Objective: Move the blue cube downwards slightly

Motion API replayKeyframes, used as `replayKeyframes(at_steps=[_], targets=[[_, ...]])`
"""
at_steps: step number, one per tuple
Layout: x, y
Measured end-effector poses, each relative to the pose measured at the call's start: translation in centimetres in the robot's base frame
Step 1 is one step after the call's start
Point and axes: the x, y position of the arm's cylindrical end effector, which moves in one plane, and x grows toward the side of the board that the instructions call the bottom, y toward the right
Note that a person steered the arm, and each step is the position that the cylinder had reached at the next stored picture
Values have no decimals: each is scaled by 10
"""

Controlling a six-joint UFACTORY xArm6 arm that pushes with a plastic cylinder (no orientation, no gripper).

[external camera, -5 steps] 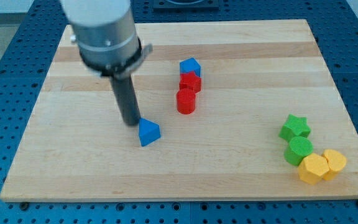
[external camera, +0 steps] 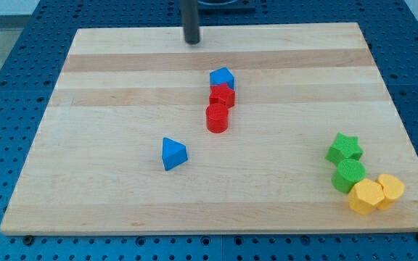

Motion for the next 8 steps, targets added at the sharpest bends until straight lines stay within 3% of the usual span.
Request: replayKeyframes(at_steps=[1,4,8], targets=[[61,75],[126,83],[138,83]])
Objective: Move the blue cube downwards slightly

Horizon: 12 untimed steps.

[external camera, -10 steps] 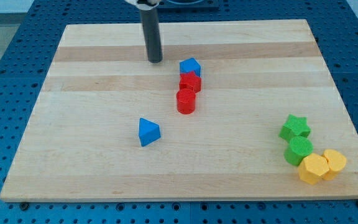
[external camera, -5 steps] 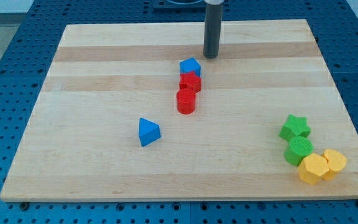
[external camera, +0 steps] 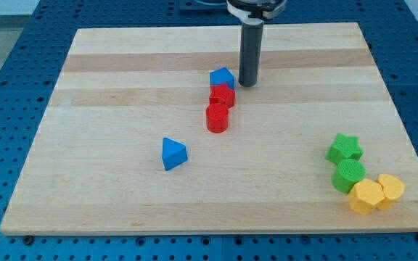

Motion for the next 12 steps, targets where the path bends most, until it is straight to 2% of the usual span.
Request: replayKeyframes(at_steps=[12], targets=[[8,-16]])
